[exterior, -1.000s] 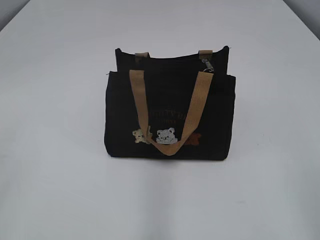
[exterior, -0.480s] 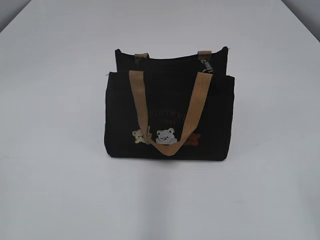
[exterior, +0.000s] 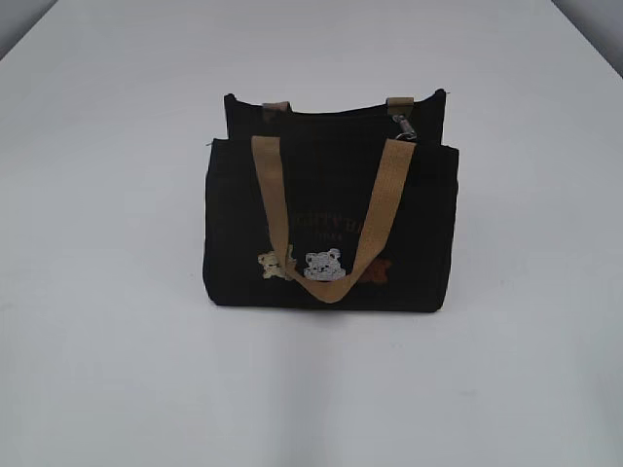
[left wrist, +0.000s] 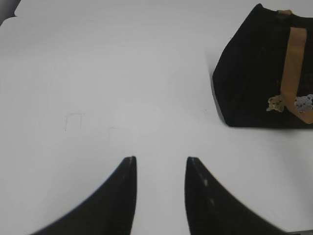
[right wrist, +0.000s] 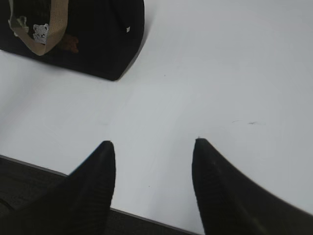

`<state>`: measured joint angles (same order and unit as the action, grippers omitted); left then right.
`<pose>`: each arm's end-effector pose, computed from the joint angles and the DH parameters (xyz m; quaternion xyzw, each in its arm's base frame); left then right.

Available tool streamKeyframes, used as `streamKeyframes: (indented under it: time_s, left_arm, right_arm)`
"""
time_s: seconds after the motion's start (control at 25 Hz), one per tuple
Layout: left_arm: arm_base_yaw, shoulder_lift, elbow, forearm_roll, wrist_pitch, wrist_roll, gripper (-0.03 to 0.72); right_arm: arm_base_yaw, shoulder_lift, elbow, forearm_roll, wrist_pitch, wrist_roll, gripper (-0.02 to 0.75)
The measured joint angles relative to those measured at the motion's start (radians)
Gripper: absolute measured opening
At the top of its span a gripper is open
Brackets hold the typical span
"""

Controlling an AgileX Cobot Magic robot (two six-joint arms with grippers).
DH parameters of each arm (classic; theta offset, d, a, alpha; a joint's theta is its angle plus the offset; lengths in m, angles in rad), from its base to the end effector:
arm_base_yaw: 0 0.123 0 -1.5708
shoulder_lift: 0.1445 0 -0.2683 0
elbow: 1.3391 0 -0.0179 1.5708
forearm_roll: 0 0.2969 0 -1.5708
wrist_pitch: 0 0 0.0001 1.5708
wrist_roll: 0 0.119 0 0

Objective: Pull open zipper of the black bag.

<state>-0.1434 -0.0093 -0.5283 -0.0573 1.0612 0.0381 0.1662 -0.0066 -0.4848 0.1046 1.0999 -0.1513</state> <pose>0.0706 -0.0162 0.2971 0.0780 0.8394 -0.0568 0.5348 0.0730 0.0235 0.2784 -0.1394 0.8530 0.0559 0.4999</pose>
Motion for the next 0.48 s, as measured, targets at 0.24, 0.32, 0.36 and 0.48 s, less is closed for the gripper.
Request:
streamKeyframes:
  time_s: [0.24,0.32,0.36,0.48]
  left_arm:
    - [0.016,0.0,0.0,0.0,0.0,0.0,0.255]
    - [0.059,0.0,0.0,0.0,0.0,0.0,0.255]
    - [0.086,0.0,0.0,0.0,-0.001,0.0,0.253]
    - [0.135,0.0,0.0,0.0,-0.001,0.0,0.249]
  right_arm:
    - [-0.018,0.0,0.0,0.002,0.0,0.001,0.4]
    - [-0.061,0.0,0.0,0.002,0.0,0.001,0.4]
    - [-0.088,0.0,0.0,0.002,0.0,0.001,0.4]
    - [-0.132,0.0,0.0,0.004,0.0,0.001,0.4]
